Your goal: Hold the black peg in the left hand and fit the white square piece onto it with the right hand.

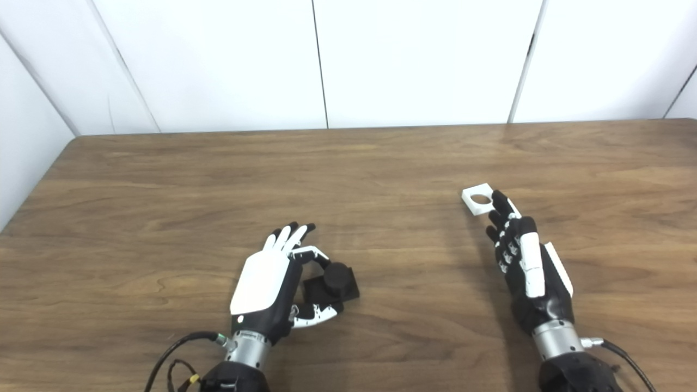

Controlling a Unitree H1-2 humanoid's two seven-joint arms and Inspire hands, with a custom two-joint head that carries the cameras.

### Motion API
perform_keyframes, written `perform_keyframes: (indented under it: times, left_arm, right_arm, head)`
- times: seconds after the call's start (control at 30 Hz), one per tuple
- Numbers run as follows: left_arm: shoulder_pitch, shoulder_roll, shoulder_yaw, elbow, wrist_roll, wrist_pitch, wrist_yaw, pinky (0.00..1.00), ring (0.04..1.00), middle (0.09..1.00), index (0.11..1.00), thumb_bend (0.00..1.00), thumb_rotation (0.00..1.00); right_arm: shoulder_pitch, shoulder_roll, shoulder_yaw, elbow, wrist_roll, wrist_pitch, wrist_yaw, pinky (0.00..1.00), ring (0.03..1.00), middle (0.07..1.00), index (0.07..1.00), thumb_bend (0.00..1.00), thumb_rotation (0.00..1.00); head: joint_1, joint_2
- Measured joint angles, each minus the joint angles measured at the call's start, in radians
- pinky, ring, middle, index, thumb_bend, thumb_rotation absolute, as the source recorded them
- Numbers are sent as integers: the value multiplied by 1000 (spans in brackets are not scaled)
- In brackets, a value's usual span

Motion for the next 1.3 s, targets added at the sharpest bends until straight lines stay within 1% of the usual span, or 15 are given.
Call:
perform_keyframes:
  times: [0.33, 0.47, 0.57, 0.67, 0.8, 0.9, 0.93, 0.97, 1.0, 1.03, 1.07, 1.1, 1.23, 1.3]
  left_arm:
    - [2, -1, 4, -3, -6, -8, -12, 1000, 987, 943, 495, 505, 87]
    - [3, -1, 4, -5, -10, -9, -18, 1000, 997, 949, 495, 504, 90]
    - [4, -1, 4, -5, -13, -9, -19, 1000, 997, 950, 495, 504, 88]
    - [5, -1, 3, -5, -14, -11, -19, 1000, 995, 948, 495, 504, 87]
    - [5, -1, 4, -5, -12, -12, -19, 1000, 994, 946, 495, 503, 89]
    - [5, -1, 4, -5, -8, -12, -19, 1000, 982, 936, 495, 506, 89]
    - [5, -1, 5, -5, -6, -12, -18, 1000, 981, 936, 495, 506, 88]
    - [6, -1, 6, -4, -6, -12, -17, 1000, 981, 936, 495, 507, 87]
    - [6, -1, 8, -4, -6, -12, -17, 1000, 980, 936, 495, 507, 86]
    - [7, -1, 8, -3, -6, -12, -16, 1000, 981, 935, 495, 507, 85]
    - [7, -1, 9, -3, -7, -13, -14, 1000, 983, 936, 495, 507, 85]
    - [9, -1, 13, -2, -8, -14, -12, 1000, 985, 937, 495, 507, 85]
    - [10, -3, 16, -1, -10, -19, -5, 1000, 991, 940, 495, 508, 86]
    - [10, -3, 17, 1, -13, -22, -5, 1000, 991, 941, 495, 507, 86]
  right_arm:
    - [0, 0, 0, 0, -1, 0, 0, 1000, 1000, 1000, 960, 660, 1000]
    - [-1, 0, 1, 0, -6, 0, 0, 1000, 1000, 1000, 957, 676, 1000]
    - [-1, 0, 1, 0, -7, 1, 0, 1000, 1000, 1000, 962, 663, 1000]
    - [-2, -1, 0, 0, -6, 1, 1, 1000, 1000, 1000, 961, 668, 1000]
    - [-5, -1, -1, 0, -9, 0, 3, 1000, 1000, 1000, 954, 680, 999]
    - [-11, -3, -1, 0, -44, 0, -7, 1000, 1000, 995, 932, 636, 1000]
    - [-16, -4, 0, 0, -67, -1, -13, 1000, 1000, 993, 930, 622, 982]
    - [-23, -14, 9, 1, -101, -2, -17, 1000, 1000, 983, 920, 628, 920]
    - [-28, -33, 21, 1, -141, -4, -20, 1000, 1000, 980, 917, 631, 898]
    - [-35, -67, 35, 2, -188, -4, -21, 987, 990, 969, 897, 685, 829]
    - [-46, -92, 40, 3, -234, -3, -25, 979, 987, 967, 889, 712, 792]
    - [-68, -121, 44, 10, -300, -1, -36, 976, 992, 969, 885, 726, 764]
    - [-167, -179, 47, 18, -369, 15, -51, 999, 1000, 978, 863, 770, 633]
    - [-209, -188, 59, 22, -394, 24, -51, 1000, 1000, 964, 855, 783, 588]
  head:
    - [-2, 3]
    - [-3, 5]
    - [-5, 5]
    - [-20, 5]
    - [-18, 3]
    - [-20, 3]
    - [-21, 2]
    - [-24, 0]
    - [-25, 0]
    - [-26, -3]
    - [-26, -3]
    - [-26, -5]
    - [-35, -14]
    - [-38, -17]
